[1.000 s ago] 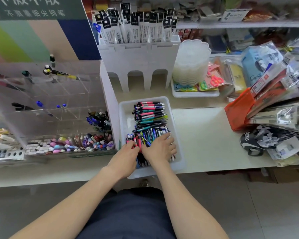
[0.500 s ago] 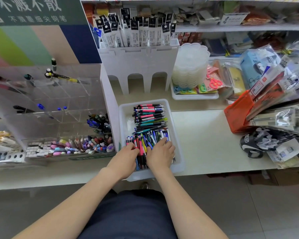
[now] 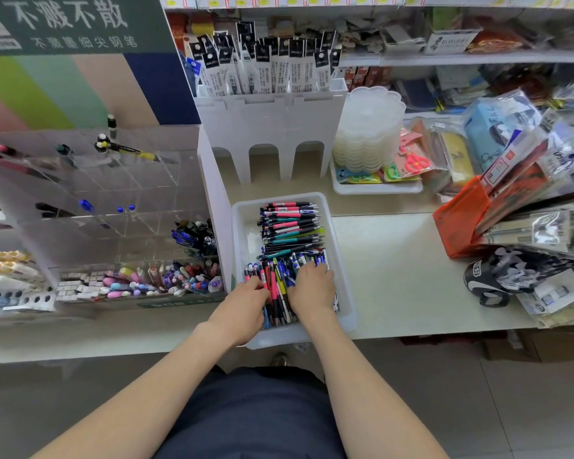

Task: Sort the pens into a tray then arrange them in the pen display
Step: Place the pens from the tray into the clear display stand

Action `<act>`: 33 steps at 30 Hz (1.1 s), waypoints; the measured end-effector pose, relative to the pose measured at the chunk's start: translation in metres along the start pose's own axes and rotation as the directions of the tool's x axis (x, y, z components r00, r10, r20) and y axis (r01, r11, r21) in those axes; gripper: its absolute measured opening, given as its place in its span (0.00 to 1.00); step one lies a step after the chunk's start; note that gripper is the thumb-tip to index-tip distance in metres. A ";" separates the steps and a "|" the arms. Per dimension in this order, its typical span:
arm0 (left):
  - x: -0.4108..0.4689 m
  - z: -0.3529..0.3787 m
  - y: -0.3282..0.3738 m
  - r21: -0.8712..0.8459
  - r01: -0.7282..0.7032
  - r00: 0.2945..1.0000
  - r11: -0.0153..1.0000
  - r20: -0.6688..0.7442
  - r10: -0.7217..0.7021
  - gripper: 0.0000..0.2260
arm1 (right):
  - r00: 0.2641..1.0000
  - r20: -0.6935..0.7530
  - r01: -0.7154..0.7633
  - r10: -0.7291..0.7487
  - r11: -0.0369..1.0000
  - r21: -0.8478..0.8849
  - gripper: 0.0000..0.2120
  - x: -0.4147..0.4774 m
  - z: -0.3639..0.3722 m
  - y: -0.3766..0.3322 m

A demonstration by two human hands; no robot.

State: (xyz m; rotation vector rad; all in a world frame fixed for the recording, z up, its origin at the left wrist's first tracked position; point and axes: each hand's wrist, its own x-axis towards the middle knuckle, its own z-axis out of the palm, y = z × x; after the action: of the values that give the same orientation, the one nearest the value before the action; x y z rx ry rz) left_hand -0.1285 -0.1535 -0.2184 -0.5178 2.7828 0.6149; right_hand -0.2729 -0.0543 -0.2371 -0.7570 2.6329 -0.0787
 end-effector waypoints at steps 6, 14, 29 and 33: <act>-0.001 -0.004 0.002 -0.003 0.025 0.999 1.000 0.048 -0.025 0.10 | 1.000 0.017 0.002 -0.004 0.997 0.080 0.23 -0.001 -0.003 0.007; 0.002 -0.014 0.006 -0.011 0.037 0.994 0.999 0.106 -0.036 0.13 | 0.988 -0.139 0.005 0.068 0.884 0.468 0.14 -0.007 -0.003 0.026; 0.005 -0.082 0.052 -0.776 0.238 0.944 0.584 0.043 -0.328 0.12 | 0.982 -0.158 0.119 0.104 0.308 0.944 0.08 -0.027 -0.095 0.001; 0.003 -0.105 0.064 -0.946 0.321 0.891 -0.052 0.320 -0.321 0.25 | 0.972 -0.233 0.234 -0.016 0.007 0.972 0.09 -0.042 -0.137 -0.030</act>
State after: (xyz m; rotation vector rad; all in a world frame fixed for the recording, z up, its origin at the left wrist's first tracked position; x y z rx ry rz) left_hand -0.1731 -0.1471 -0.1039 -1.3363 1.4675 2.4056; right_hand -0.2786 -0.0655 -0.0909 -0.3604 1.7275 -1.9477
